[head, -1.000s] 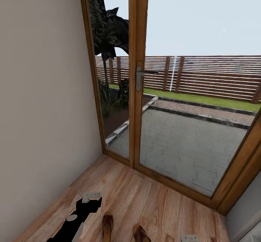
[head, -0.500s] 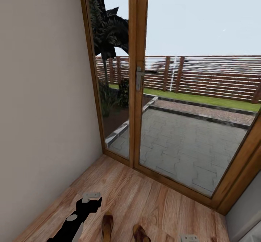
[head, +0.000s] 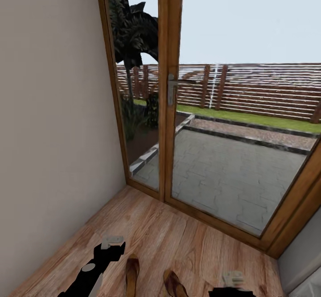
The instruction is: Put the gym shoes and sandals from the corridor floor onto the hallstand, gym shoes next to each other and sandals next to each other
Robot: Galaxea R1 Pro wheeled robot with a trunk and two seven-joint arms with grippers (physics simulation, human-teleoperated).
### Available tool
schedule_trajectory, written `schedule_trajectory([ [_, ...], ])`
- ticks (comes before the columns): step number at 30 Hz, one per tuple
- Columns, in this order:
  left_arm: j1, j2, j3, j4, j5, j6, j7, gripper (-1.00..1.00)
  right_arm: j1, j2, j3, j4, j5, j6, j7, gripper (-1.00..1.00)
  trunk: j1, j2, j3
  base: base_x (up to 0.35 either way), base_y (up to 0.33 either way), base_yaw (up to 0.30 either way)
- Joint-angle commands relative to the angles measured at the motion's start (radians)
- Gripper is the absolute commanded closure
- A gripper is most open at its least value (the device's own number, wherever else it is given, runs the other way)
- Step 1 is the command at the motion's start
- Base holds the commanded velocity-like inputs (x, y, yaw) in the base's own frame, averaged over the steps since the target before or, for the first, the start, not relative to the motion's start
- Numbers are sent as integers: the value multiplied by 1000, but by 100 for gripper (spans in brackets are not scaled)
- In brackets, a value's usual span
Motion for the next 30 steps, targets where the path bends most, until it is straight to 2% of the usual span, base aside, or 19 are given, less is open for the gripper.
schedule_trajectory([
  [1, 0, 0, 0, -2, 1, 5, -1, -100, -1, 0, -1, -67, -1, 33, -1, -100, 4, -8, -6, 0, 0, 50],
  [3, 0, 0, -1, -2, 0, 5, -1, -100, -2, -1, -1, -130, -1, 76, 0, -100, 12, -22, -16, 0, 0, 67],
  [5, 0, -1, -2, -2, -1, 3, -1, -100, -2, -1, -2, -220, -1, 158, 1, -100, 19, -36, -25, 0, 0, 87],
  [6, 0, -1, -2, -2, -1, -4, -1, -100, -3, -2, -2, -293, -2, 232, 3, -100, 23, -43, -30, 0, 0, 99],
  [8, 0, -1, -2, -1, -1, -16, -1, -100, -3, -2, -3, -336, -2, 277, 3, -100, 31, -57, -39, 0, 0, 102],
  [15, 0, -2, -6, 33, -3, -57, -1, -100, -3, -1, -2, -375, -2, 319, 5, -100, 58, -106, -73, 0, 0, 107],
  [19, 0, -2, -7, 81, -6, -130, -1, -100, -1, 3, -1, -388, -2, 326, 5, -100, 73, -134, -92, 0, 0, 127],
  [25, 0, -2, -6, 85, -6, -139, -1, -100, -2, 2, -2, -390, -2, 326, 6, -100, 96, -176, -120, 0, 0, 75],
  [30, 0, -2, -5, 85, -6, -141, -1, -100, -1, 1, -3, -390, -2, 326, 5, -100, 115, -211, -144, 0, 0, -88],
])
